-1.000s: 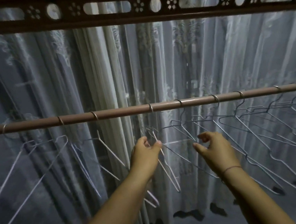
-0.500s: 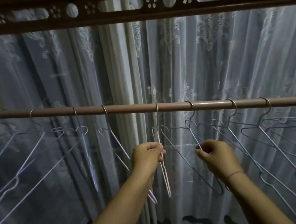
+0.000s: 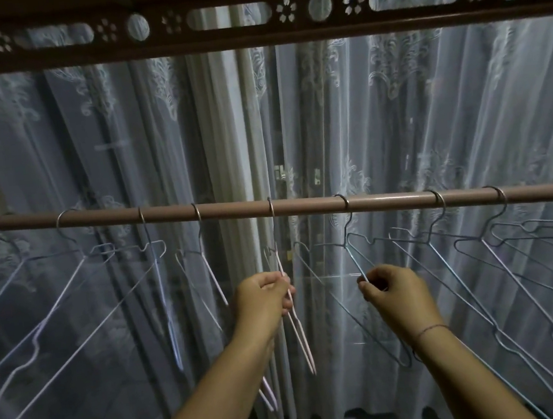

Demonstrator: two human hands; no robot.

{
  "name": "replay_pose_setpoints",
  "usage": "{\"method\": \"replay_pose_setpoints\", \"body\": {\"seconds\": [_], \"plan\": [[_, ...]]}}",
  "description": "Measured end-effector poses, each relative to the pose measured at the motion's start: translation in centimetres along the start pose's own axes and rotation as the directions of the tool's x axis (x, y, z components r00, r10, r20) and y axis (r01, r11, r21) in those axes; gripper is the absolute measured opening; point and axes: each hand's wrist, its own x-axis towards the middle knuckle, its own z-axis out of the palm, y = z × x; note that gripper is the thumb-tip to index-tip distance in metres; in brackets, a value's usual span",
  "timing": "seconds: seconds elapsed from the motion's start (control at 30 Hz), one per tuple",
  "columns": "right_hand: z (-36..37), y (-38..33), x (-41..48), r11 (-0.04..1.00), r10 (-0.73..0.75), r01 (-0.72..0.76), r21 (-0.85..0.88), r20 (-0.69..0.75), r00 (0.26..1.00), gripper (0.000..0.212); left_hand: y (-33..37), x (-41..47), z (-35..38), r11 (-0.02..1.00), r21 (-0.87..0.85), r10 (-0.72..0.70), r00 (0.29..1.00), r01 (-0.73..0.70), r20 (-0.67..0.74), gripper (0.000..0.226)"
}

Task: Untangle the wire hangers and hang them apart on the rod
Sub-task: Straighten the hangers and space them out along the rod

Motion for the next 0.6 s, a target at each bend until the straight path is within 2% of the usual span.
{"method": "replay_pose_setpoints", "body": {"seconds": [0.07,0.17,0.27,0.37,0.47,0.6], "plan": [[0.0,-0.2,-0.1,1.0,0.003,-0.003,-0.002,0.003,1.0,0.009,-0.2,0.2,-0.4,0.999,0.031,0.018,1.0,-0.018,0.0,0.013],[-0.2,-0.4,-0.4,1.0,0.01,-0.01,0.0,-0.042,0.999,0.014,-0.4,0.2,-0.8,0.989,0.135,0.06,0.998,-0.054,-0.037,0.038],[-1.1,-0.3,-1.1,1.0,-0.004,0.004,0.002,-0.107,0.994,0.02,0.0,-0.7,-0.4,0.962,0.219,0.183,0.98,-0.163,-0.073,0.051],[-2.9,0.0,-1.9,1.0,-0.016,0.018,0.012,-0.159,0.987,0.02,0.7,-2.1,1.2,0.913,0.282,0.319,0.947,-0.295,-0.042,0.049],[-5.3,0.8,-2.2,0.999,-0.031,0.033,0.007,-0.236,0.971,0.017,1.1,-3.1,3.5,0.88,0.264,0.403,0.915,-0.395,0.025,0.037],[-8.8,3.0,-2.1,1.0,-0.001,0.006,0.017,-0.293,0.956,0.014,1.2,-3.8,7.3,0.878,0.2,0.413,0.9,-0.434,0.141,0.023]]}}
